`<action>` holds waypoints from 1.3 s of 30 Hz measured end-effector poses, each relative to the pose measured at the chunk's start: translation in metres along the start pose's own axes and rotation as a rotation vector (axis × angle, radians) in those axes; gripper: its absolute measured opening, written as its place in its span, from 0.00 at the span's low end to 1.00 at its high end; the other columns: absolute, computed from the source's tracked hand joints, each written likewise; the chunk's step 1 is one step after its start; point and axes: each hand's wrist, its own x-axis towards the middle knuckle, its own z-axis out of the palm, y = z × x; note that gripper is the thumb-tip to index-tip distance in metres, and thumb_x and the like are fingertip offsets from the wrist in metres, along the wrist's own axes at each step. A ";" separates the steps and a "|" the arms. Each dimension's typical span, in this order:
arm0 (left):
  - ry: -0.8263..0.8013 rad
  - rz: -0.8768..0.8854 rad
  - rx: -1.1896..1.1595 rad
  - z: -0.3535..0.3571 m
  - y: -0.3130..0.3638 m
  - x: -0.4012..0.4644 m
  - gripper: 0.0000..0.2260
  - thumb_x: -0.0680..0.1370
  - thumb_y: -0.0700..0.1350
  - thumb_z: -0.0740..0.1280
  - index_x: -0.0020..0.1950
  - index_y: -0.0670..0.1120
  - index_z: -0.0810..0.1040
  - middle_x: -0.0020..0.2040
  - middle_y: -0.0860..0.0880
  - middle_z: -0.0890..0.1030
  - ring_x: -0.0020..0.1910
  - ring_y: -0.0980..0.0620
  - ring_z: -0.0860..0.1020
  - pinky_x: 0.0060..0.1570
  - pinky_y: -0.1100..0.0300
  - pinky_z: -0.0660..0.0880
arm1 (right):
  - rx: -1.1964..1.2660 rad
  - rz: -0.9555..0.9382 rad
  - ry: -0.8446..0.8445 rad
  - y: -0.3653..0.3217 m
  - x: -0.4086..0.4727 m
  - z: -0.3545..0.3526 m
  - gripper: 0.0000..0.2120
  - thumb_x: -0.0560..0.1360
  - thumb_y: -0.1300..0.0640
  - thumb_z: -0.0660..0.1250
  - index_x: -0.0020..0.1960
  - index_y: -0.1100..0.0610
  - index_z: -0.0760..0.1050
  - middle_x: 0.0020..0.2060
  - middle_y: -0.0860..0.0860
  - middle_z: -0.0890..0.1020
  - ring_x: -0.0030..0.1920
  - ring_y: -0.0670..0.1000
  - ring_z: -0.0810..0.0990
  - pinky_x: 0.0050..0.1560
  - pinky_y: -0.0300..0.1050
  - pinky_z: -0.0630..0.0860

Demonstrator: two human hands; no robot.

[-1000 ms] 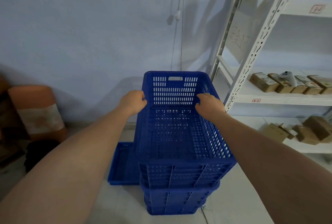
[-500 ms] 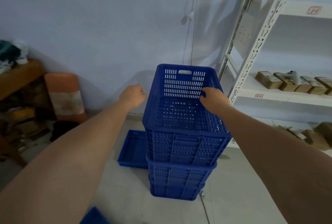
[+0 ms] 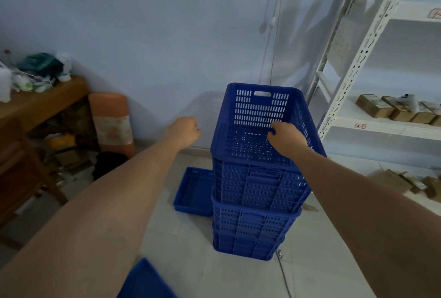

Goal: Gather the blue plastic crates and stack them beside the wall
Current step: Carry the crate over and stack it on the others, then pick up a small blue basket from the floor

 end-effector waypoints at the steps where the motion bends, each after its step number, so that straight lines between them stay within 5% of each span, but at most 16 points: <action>1: -0.005 -0.003 -0.001 0.002 -0.008 -0.002 0.15 0.78 0.47 0.59 0.62 0.41 0.74 0.60 0.42 0.77 0.56 0.44 0.76 0.47 0.59 0.67 | -0.008 0.000 -0.001 -0.007 -0.002 0.006 0.14 0.78 0.57 0.56 0.58 0.61 0.73 0.50 0.58 0.80 0.43 0.58 0.77 0.36 0.44 0.71; 5: -0.030 0.000 0.019 0.008 -0.053 -0.012 0.12 0.78 0.47 0.60 0.54 0.40 0.76 0.55 0.41 0.79 0.47 0.45 0.75 0.44 0.56 0.69 | -0.035 -0.012 0.013 -0.042 -0.009 0.031 0.15 0.78 0.58 0.55 0.59 0.62 0.74 0.52 0.58 0.80 0.44 0.59 0.78 0.39 0.48 0.74; 9: -0.089 -0.023 0.022 0.008 -0.108 -0.022 0.10 0.77 0.47 0.60 0.47 0.41 0.76 0.48 0.41 0.79 0.51 0.41 0.78 0.48 0.53 0.73 | -0.065 -0.048 0.059 -0.085 -0.019 0.060 0.15 0.78 0.60 0.54 0.59 0.62 0.75 0.56 0.57 0.80 0.48 0.59 0.79 0.44 0.49 0.76; 14: -0.084 -0.074 0.047 0.011 -0.180 -0.033 0.13 0.77 0.46 0.61 0.54 0.39 0.78 0.55 0.39 0.80 0.54 0.41 0.78 0.49 0.54 0.73 | -0.099 -0.090 0.040 -0.148 -0.026 0.108 0.13 0.77 0.62 0.54 0.34 0.56 0.68 0.31 0.52 0.71 0.29 0.54 0.67 0.33 0.46 0.64; 19: -0.111 -0.170 0.111 0.036 -0.254 -0.047 0.16 0.77 0.48 0.59 0.58 0.40 0.77 0.57 0.37 0.79 0.58 0.38 0.77 0.50 0.54 0.73 | -0.034 -0.123 -0.138 -0.201 -0.028 0.176 0.15 0.77 0.60 0.55 0.58 0.61 0.76 0.55 0.58 0.80 0.50 0.60 0.79 0.47 0.54 0.79; 22: -0.139 -0.264 0.102 0.061 -0.298 -0.055 0.19 0.78 0.50 0.58 0.63 0.41 0.73 0.61 0.38 0.77 0.59 0.39 0.76 0.54 0.52 0.74 | -0.013 -0.142 -0.233 -0.221 -0.025 0.225 0.16 0.77 0.60 0.55 0.59 0.61 0.75 0.54 0.58 0.81 0.48 0.60 0.80 0.47 0.54 0.79; 27: -0.133 -0.407 0.076 0.122 -0.362 -0.062 0.18 0.76 0.50 0.57 0.62 0.43 0.74 0.57 0.42 0.79 0.54 0.42 0.77 0.45 0.54 0.70 | 0.012 -0.148 -0.347 -0.233 -0.013 0.315 0.19 0.78 0.57 0.55 0.67 0.55 0.71 0.63 0.53 0.76 0.55 0.56 0.78 0.47 0.46 0.74; 32: -0.167 -0.524 0.061 0.207 -0.418 -0.081 0.18 0.76 0.50 0.57 0.61 0.44 0.74 0.56 0.44 0.80 0.52 0.44 0.78 0.41 0.56 0.70 | 0.003 -0.152 -0.440 -0.222 -0.009 0.423 0.16 0.78 0.57 0.55 0.62 0.56 0.75 0.59 0.55 0.77 0.55 0.56 0.77 0.50 0.49 0.75; 39: -0.264 -0.643 0.104 0.340 -0.491 -0.110 0.18 0.76 0.51 0.57 0.62 0.44 0.74 0.57 0.43 0.79 0.54 0.43 0.77 0.47 0.52 0.73 | -0.027 -0.163 -0.548 -0.187 -0.018 0.585 0.18 0.77 0.55 0.56 0.64 0.51 0.74 0.62 0.53 0.77 0.58 0.56 0.77 0.48 0.44 0.72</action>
